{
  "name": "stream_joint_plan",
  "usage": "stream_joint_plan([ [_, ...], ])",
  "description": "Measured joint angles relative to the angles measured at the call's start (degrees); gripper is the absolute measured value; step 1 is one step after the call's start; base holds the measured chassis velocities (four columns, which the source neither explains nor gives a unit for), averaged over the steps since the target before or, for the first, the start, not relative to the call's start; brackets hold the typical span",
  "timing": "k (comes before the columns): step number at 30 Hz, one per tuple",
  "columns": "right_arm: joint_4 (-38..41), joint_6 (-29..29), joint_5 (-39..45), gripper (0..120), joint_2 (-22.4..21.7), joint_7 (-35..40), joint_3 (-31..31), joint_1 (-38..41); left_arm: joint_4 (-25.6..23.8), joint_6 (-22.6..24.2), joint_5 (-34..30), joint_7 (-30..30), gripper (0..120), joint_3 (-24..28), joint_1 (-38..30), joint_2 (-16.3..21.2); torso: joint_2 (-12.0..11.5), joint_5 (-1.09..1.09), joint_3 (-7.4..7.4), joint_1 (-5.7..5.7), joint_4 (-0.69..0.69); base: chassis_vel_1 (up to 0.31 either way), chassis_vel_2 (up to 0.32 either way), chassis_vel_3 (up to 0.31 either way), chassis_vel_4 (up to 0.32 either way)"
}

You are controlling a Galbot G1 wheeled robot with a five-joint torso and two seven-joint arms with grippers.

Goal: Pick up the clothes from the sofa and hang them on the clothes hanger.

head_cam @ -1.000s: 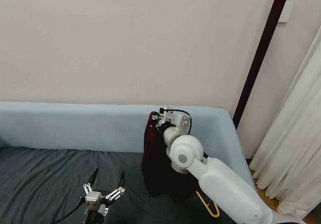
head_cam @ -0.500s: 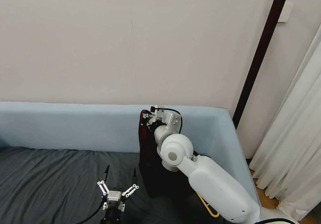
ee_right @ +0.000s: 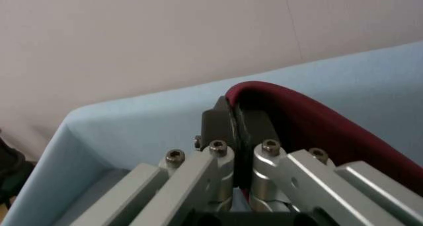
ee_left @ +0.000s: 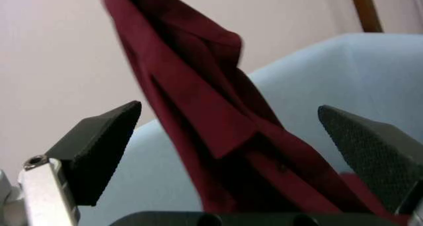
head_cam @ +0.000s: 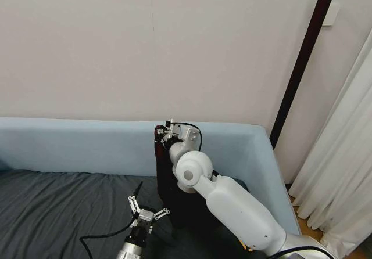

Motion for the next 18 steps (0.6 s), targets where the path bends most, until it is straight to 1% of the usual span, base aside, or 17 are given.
stream_joint_plan([
  [1, -0.6, 0.0, -0.3, 0, 0.8, 0.0, 0.0, 0.1, 1.7, -0.4, 0.0, 0.4, 100, 0.7, -1.2, 0.9, 0.0, 0.0, 0.0, 0.0, 0.01, 0.0, 0.0, 0.0, 0.0],
  [3, -1.2, 0.0, -0.6, 0, 1.5, 0.1, 0.3, 0.1, 3.7, -0.8, 0.0, 0.1, 100, 1.4, -2.2, 1.2, 0.0, 0.0, 0.0, 0.0, 0.01, 0.0, 0.0, 0.0, 0.0],
  [8, -2.1, 0.0, -1.0, 0, 2.5, 0.4, 0.7, 0.4, 7.0, -0.6, 0.4, -3.0, 100, 1.8, -4.3, 0.6, 0.0, 0.0, 0.0, 0.0, 0.01, 0.0, 0.0, 0.0, 0.0],
  [18, -2.7, -0.1, -1.4, 0, 3.6, 0.6, 0.5, 0.5, 9.7, 0.5, 1.8, -6.5, 100, 1.7, -7.0, -0.6, 0.0, 0.01, 0.0, 0.0, 0.02, 0.0, 0.0, 0.0, 0.0],
])
